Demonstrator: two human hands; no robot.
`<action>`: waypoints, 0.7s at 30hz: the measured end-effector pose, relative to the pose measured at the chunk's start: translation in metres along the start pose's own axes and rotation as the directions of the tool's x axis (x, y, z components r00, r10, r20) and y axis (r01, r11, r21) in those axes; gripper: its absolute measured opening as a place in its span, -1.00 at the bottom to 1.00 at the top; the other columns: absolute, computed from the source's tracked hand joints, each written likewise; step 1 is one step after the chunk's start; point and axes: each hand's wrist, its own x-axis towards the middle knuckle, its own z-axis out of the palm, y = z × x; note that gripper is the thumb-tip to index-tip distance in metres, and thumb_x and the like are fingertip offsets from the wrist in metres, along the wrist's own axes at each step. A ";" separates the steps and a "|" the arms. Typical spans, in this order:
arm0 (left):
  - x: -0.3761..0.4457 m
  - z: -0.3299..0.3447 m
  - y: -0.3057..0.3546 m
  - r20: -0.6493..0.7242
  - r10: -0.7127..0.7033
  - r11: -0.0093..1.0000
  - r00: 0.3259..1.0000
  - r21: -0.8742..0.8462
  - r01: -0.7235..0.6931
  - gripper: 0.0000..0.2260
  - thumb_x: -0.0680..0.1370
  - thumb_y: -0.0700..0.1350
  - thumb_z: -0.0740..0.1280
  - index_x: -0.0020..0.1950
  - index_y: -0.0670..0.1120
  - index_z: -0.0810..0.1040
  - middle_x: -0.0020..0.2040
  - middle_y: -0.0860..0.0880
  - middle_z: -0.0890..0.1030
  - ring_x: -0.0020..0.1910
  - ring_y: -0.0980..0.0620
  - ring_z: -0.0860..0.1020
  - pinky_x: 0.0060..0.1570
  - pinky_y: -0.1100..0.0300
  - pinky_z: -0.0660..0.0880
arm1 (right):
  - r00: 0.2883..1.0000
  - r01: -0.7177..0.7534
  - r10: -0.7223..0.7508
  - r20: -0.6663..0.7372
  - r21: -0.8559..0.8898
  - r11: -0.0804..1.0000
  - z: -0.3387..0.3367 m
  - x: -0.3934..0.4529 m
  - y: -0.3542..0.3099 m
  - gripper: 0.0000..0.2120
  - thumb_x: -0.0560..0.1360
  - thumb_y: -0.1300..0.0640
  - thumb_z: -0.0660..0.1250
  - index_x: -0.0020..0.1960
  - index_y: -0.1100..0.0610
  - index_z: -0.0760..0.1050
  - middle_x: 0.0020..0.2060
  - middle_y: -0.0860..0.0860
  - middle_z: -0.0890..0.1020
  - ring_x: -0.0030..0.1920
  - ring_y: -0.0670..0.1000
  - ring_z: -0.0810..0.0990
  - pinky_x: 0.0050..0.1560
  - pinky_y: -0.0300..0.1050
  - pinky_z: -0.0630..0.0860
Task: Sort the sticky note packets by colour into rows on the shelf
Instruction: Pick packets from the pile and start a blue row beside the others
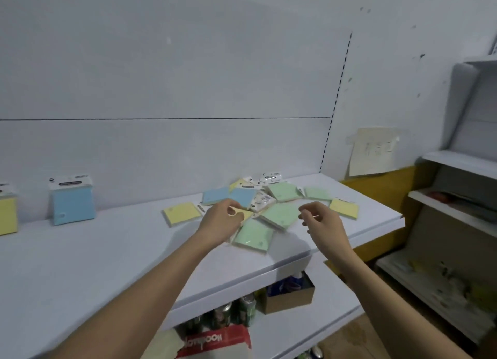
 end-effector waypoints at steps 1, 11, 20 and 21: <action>0.012 0.002 -0.001 0.002 0.002 1.000 1.000 0.007 -0.002 -0.77 0.50 -0.06 0.32 0.15 0.02 0.56 0.07 0.00 0.59 -0.08 0.05 0.57 -0.05 0.19 0.48 | 1.000 0.003 -0.003 0.006 -0.014 1.000 0.001 0.013 0.001 -0.88 0.56 0.08 0.23 0.03 -0.06 0.53 -0.09 -0.14 0.63 -0.07 -0.12 0.60 -0.05 -0.09 0.59; 0.112 0.017 -0.004 0.054 0.025 0.990 0.998 0.138 -0.032 -0.72 0.48 -0.19 0.33 0.19 -0.07 0.57 0.04 0.00 0.61 0.00 0.01 0.57 0.04 0.14 0.51 | 0.990 -0.076 0.097 0.105 -0.186 0.980 0.012 0.116 0.025 -0.85 0.50 0.17 0.28 0.04 0.10 0.55 -0.13 0.02 0.62 -0.12 0.06 0.61 -0.08 0.05 0.59; 0.168 0.031 -0.011 0.198 -0.165 0.841 0.966 0.541 0.032 -0.42 0.41 0.10 0.45 0.30 -0.14 0.36 0.28 -0.12 0.38 0.11 -0.09 0.47 0.00 0.13 0.41 | 0.972 -0.008 0.110 0.210 -0.434 0.901 0.043 0.179 0.046 -0.69 0.53 0.01 0.30 0.15 0.20 0.51 0.06 0.11 0.57 0.02 0.12 0.54 -0.08 -0.12 0.38; 0.172 0.032 -0.013 0.185 -0.180 0.833 0.966 0.551 0.050 -0.40 0.39 0.13 0.47 0.29 -0.13 0.37 0.25 -0.10 0.42 0.10 -0.07 0.47 -0.01 0.13 0.42 | 0.970 0.008 0.115 0.215 -0.500 0.866 0.046 0.184 0.050 -0.64 0.54 -0.04 0.28 0.15 0.23 0.48 0.08 0.14 0.53 0.05 0.16 0.52 -0.09 -0.11 0.34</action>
